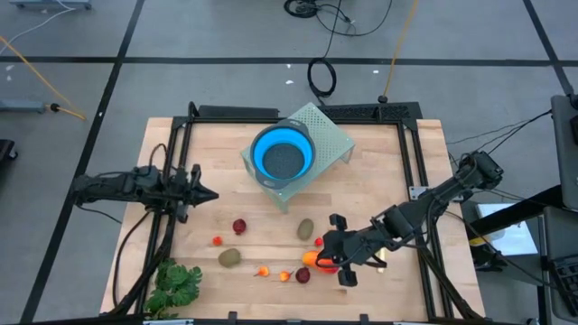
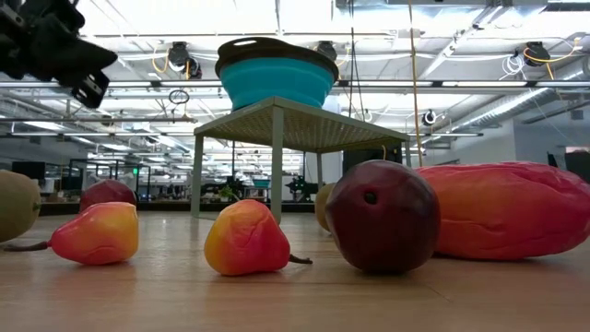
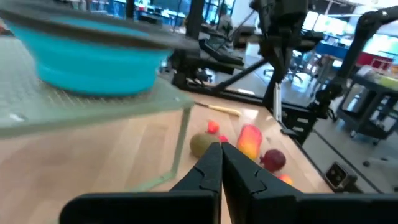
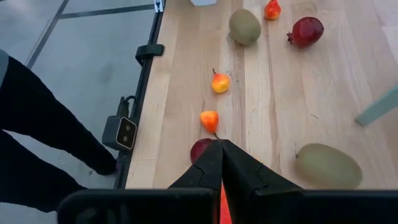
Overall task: Pick & Place Fruit
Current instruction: Put the red yellow mango into the blue strainer bowl on the shelf
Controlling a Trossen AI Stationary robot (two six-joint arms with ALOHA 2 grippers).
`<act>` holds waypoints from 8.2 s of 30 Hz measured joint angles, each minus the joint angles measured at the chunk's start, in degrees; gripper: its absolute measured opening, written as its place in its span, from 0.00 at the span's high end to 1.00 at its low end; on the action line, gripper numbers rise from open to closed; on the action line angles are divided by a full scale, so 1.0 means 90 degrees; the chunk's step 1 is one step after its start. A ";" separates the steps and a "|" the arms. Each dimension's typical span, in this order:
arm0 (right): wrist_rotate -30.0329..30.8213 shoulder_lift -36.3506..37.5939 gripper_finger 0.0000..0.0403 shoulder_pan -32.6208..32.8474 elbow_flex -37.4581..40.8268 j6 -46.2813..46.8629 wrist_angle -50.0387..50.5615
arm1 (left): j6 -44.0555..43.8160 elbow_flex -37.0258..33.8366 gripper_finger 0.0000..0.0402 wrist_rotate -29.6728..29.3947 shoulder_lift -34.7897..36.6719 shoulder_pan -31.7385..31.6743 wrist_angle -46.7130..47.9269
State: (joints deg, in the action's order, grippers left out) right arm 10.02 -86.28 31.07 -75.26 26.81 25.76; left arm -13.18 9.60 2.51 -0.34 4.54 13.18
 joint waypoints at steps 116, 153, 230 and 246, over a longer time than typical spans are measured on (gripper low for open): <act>-0.2785 -0.0636 0.02 -0.0944 0.0002 0.2624 0.1114 | -0.0293 -0.0298 0.95 -0.0603 0.0000 0.0685 -0.0275; -0.1607 -0.1647 0.01 -0.0564 0.0005 0.1940 0.0974 | -0.0234 -0.0298 0.95 -0.0608 -0.0002 0.0685 -0.0249; -0.1257 -0.2616 0.03 -0.0568 0.0005 0.1729 0.0646 | -0.0227 -0.0298 0.95 -0.0610 -0.0002 0.0685 -0.0253; -0.1349 -0.2601 0.36 -0.0539 0.0270 0.2115 0.0491 | -0.0225 -0.0298 0.95 -0.0620 -0.0002 0.0685 -0.0256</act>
State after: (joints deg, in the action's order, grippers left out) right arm -2.12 -109.69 26.22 -72.84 45.84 30.17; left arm -15.20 6.92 -3.07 -0.36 10.70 10.87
